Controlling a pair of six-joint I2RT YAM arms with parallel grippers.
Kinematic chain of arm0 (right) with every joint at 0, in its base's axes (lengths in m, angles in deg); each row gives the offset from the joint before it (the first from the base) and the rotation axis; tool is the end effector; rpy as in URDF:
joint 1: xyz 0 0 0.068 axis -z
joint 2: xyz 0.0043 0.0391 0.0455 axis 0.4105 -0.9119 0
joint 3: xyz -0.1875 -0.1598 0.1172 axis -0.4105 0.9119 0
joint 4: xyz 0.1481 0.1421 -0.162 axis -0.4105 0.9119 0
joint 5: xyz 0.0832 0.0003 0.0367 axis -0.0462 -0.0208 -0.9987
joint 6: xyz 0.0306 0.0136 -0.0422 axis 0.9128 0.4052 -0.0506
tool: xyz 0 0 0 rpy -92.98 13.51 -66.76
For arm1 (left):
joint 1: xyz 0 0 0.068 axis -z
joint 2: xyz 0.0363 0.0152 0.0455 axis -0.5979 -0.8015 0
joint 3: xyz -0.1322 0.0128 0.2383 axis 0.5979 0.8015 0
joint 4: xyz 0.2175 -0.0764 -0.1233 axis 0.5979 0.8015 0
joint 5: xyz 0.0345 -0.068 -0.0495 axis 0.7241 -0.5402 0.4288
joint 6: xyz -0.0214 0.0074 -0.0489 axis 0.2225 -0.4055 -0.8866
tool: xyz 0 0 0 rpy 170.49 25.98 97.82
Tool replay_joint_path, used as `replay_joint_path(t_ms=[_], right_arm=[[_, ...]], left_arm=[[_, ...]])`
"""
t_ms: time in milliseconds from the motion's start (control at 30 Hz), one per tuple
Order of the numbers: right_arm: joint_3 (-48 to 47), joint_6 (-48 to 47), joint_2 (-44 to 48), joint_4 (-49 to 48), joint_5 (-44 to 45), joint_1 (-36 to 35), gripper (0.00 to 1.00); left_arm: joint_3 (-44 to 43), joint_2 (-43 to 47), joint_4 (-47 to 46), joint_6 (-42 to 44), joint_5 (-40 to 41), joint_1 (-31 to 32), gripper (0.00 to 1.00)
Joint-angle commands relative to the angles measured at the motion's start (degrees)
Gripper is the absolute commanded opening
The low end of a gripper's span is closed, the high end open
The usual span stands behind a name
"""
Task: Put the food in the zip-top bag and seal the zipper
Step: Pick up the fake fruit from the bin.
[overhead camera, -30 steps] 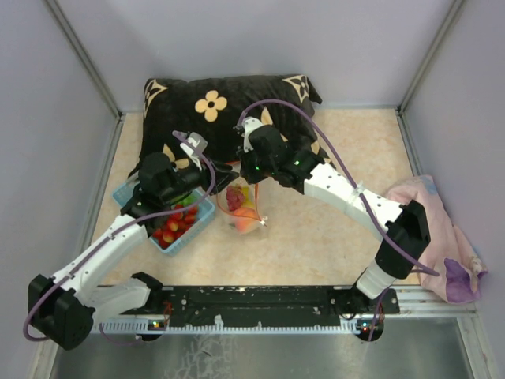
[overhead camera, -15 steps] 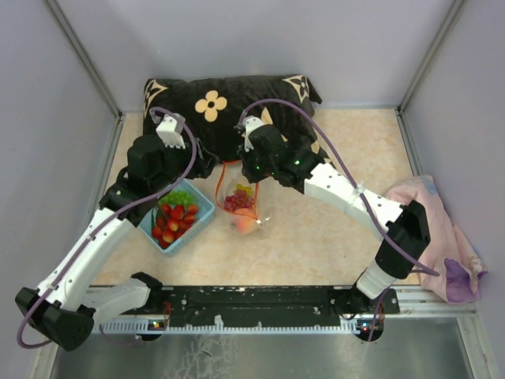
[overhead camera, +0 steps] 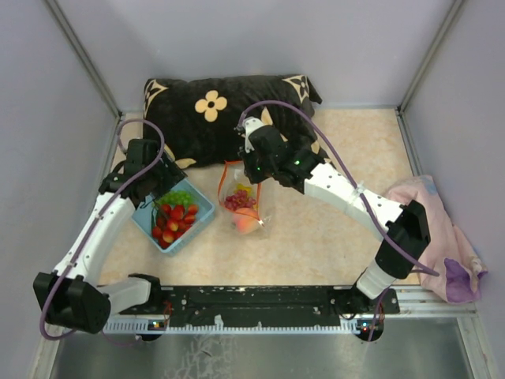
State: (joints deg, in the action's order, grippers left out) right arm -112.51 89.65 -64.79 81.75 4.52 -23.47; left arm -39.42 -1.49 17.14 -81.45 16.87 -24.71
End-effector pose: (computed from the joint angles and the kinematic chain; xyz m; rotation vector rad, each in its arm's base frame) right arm 0.2463 0.2664 0.3458 -0.6243 2.1697 0.4893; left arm 0.2364 -0.0466 0.3169 -0.6326 2.2692 -0.3388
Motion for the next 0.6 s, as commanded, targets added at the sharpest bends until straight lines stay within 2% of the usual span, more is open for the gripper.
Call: replay_joint_path(t_ms=[0, 100, 400, 567], right_arm=[[0.4, -1.3, 2.8, -1.9, -0.4, 0.5, 0.04], [1.1, -2.0, 3.0, -2.1, -0.5, 0.5, 0.04], [2.8, -3.2, 4.3, -2.8, -2.2, 1.1, 0.04], [3.2, -3.5, 4.4, -2.9, -3.4, 1.1, 0.04]], left_arm=[[-0.7, -3.8, 8.3, -18.1, 7.5, -0.1, 0.72], [-1.2, -7.1, 10.5, -23.4, 9.5, -0.1, 0.72], [-3.1, -19.4, 11.7, -31.9, 12.0, -0.3, 0.71], [-5.7, -26.0, 12.9, -32.5, 14.4, -1.1, 0.71]])
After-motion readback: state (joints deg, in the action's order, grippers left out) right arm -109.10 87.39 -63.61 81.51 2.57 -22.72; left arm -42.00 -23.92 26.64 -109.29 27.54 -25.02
